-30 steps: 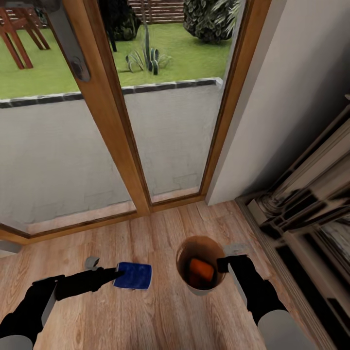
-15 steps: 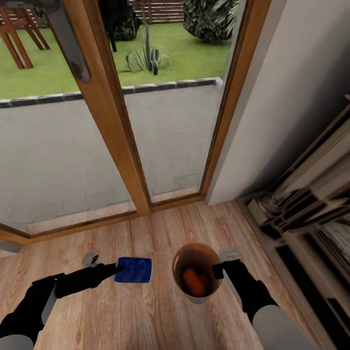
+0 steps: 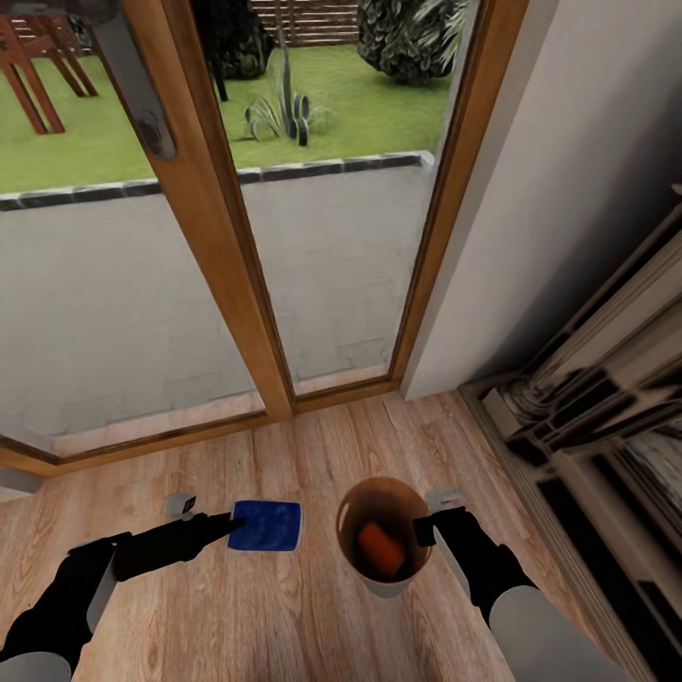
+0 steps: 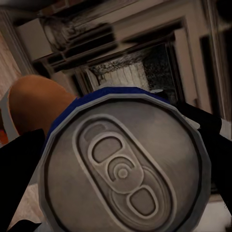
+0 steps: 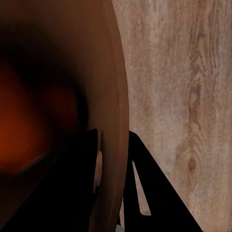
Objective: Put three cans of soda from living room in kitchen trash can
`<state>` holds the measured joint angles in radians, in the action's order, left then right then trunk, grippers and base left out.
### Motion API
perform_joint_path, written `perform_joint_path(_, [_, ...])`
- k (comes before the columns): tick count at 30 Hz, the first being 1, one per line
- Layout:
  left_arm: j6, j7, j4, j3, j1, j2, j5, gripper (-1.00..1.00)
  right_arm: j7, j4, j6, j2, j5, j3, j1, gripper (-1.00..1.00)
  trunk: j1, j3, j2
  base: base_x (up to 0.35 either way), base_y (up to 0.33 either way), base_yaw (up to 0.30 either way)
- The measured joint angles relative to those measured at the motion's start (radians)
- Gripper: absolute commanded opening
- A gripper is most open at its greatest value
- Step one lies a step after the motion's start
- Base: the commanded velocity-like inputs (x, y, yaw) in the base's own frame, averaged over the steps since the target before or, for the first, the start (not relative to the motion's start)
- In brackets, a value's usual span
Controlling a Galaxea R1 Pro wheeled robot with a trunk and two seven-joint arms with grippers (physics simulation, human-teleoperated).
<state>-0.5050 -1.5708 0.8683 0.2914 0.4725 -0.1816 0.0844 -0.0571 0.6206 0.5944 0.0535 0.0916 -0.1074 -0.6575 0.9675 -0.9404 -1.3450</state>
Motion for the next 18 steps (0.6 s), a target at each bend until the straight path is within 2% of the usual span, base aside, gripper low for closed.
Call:
perform_joint_path(11, [-0.001,0.0,-0.001,0.0,0.0,0.071,-0.001,-1.0,0.0,-0.001,0.0,0.0,0.003,0.0,0.0,-1.0,0.0,0.0,0.0,0.0,0.0,0.0])
perform_joint_path(18, [-0.001,0.0,-0.002,0.0,0.0,0.089,0.0,-1.0,0.0,-0.001,0.0,0.0,0.002,0.0,0.0,-1.0,0.0,0.0,0.0,0.0,0.0,0.0])
